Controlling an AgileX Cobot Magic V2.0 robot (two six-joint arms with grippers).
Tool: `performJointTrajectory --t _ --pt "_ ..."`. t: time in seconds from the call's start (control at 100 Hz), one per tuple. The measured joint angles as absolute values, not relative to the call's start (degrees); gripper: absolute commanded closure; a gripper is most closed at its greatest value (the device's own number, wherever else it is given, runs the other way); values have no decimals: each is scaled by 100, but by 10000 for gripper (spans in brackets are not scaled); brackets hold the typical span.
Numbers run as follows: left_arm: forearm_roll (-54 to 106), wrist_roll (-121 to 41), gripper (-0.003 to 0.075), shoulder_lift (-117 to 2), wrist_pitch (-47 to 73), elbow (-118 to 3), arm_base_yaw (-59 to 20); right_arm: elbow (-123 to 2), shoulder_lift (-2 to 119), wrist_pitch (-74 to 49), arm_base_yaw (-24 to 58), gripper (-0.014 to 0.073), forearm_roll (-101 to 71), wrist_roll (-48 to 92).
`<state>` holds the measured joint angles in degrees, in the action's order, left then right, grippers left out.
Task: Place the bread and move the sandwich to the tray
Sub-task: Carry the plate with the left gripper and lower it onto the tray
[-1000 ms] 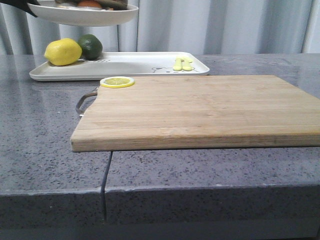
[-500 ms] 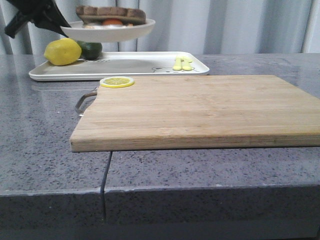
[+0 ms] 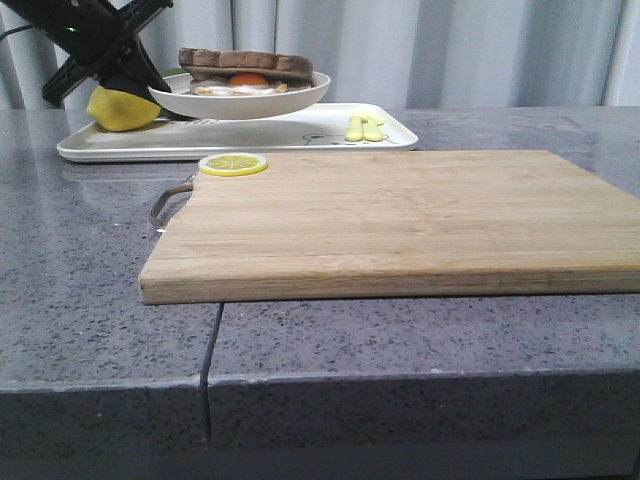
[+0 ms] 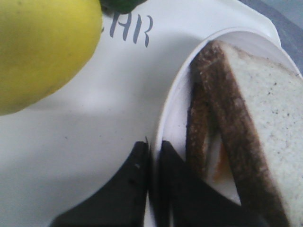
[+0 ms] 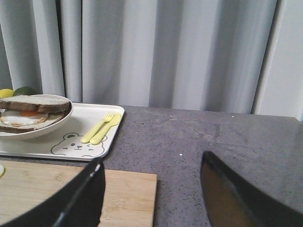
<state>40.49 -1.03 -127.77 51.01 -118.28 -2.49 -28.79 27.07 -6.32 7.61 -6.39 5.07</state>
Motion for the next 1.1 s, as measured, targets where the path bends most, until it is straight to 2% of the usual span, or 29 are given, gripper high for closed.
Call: performJointTrajectory --t 0.96,1.05,1.1 --pt "4093 -119 737 -13088 5093 -11840 -249 -2879 2707 -625 761 146 -639 507" --pt "4093 -119 710 -13088 5093 -11840 -249 -2879 2707 -625 761 146 -639 507" --pt "4093 -119 671 -13088 5093 -11840 -249 -2879 2707 -625 761 146 -639 507"
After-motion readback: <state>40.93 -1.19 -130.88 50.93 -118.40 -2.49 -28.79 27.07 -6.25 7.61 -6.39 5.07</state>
